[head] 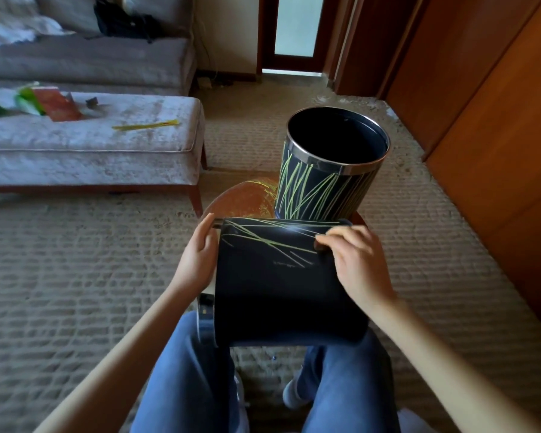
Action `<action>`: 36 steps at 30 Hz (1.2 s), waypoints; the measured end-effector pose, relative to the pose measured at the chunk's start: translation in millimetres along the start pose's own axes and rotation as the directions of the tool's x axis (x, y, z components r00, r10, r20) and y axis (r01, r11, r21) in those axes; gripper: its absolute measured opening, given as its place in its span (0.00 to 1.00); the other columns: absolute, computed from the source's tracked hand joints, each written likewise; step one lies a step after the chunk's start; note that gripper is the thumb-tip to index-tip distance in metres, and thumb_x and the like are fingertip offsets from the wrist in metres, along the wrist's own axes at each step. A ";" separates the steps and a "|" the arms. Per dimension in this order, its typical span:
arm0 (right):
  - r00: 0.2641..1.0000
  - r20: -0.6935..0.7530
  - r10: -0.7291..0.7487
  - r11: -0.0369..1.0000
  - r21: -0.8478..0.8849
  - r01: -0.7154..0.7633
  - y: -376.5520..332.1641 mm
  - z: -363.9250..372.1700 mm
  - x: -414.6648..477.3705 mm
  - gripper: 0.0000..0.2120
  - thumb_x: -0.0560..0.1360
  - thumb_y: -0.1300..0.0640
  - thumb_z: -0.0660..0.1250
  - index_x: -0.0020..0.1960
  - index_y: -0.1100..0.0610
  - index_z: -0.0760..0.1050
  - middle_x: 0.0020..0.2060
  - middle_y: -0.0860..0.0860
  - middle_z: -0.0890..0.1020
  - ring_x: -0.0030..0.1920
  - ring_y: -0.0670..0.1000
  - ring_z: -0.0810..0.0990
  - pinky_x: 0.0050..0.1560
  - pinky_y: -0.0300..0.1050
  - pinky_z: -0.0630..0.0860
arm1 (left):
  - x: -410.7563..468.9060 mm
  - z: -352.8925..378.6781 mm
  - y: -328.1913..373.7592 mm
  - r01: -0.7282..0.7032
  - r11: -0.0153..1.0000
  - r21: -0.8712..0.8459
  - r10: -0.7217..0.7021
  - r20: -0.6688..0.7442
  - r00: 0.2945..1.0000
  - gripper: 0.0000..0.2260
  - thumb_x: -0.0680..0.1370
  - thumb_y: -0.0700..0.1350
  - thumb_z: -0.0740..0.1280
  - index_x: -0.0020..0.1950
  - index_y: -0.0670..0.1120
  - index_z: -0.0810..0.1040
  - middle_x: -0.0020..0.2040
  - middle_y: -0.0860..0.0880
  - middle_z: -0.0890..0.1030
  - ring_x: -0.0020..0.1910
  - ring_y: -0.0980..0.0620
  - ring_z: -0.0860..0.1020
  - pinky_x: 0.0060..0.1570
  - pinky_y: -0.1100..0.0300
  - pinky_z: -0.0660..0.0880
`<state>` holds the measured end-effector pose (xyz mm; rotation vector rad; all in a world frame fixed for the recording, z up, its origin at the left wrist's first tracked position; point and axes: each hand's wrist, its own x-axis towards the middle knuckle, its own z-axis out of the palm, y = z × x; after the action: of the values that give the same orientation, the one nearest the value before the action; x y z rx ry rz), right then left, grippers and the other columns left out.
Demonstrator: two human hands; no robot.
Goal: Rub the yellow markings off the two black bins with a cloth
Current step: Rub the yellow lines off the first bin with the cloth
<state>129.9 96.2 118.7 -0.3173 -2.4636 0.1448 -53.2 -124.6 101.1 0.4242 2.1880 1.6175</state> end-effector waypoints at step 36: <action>0.997 0.049 -0.062 0.998 -0.004 0.062 -60.1 22.4 23.1 0.15 0.70 0.73 0.69 0.51 0.57 0.84 0.44 0.52 0.81 0.44 0.58 0.76 0.44 0.54 0.74 | 6.2 4.1 -6.2 -0.011 0.998 -0.057 0.010 -0.027 1.000 0.19 0.85 0.45 0.56 0.77 0.48 0.67 0.75 0.48 0.71 0.75 0.51 0.67 0.77 0.48 0.62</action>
<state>87.0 43.7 125.5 -0.2419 -2.5196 0.1208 -56.8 -120.1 93.3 0.4007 2.1557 1.6967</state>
